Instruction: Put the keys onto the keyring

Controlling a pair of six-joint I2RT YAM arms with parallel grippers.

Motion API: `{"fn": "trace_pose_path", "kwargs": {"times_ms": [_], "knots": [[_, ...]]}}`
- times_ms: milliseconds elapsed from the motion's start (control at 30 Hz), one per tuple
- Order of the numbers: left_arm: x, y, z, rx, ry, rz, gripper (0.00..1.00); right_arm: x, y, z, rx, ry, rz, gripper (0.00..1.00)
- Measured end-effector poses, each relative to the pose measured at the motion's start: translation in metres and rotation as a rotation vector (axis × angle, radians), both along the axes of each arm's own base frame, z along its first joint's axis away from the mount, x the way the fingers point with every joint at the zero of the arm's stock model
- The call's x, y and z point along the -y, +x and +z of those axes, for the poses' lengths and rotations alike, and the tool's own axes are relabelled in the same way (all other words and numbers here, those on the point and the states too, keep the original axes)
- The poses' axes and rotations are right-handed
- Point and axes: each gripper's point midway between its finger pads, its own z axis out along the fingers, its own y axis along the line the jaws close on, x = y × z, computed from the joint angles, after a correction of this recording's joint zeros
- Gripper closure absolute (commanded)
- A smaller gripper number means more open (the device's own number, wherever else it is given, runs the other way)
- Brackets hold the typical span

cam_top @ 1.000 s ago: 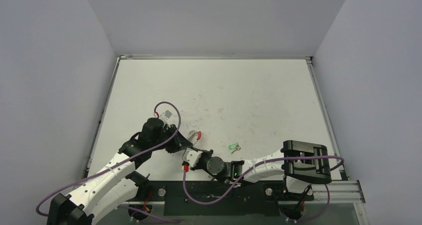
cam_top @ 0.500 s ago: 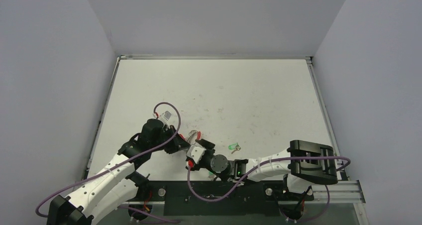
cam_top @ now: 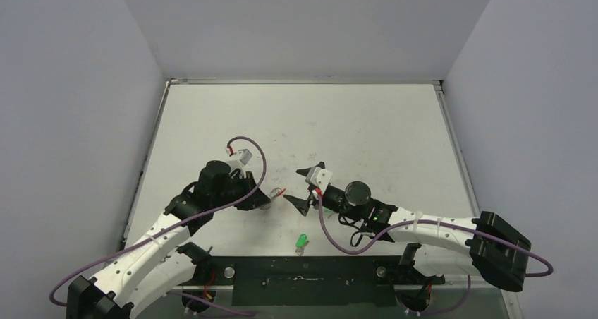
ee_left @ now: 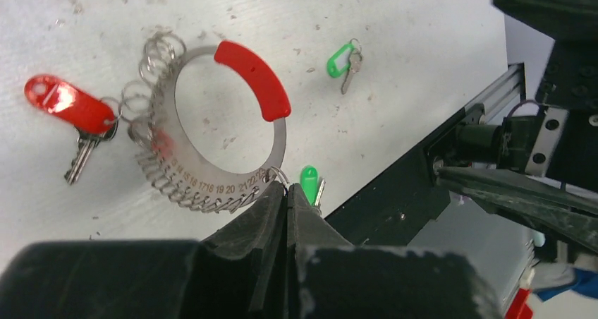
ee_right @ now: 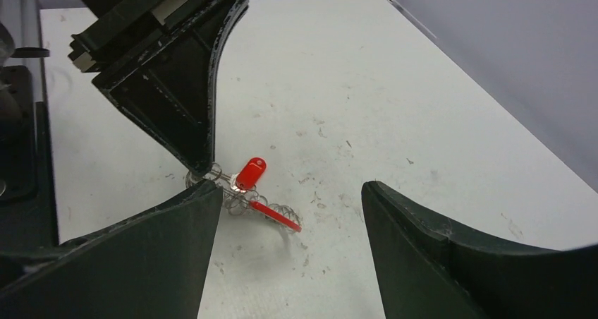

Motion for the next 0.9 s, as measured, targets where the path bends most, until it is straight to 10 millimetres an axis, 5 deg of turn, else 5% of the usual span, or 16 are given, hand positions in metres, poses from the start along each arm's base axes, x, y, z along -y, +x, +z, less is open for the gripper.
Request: {"fn": "trace_pose_path", "kwargs": {"times_ms": [300, 567, 900], "knots": [[0.018, -0.007, 0.015, 0.13, 0.027, -0.27, 1.0, -0.001, -0.025, -0.013, 0.073, -0.094, 0.228, 0.28], [0.031, -0.025, 0.027, 0.295, 0.016, -0.478, 1.0, 0.003, -0.042, -0.035, 0.109, -0.208, 0.374, 0.48], [0.033, -0.049, 0.028, 0.54, 0.023, -0.653, 1.0, -0.007, -0.054, -0.028, 0.12, -0.222, 0.498, 0.59]]}}
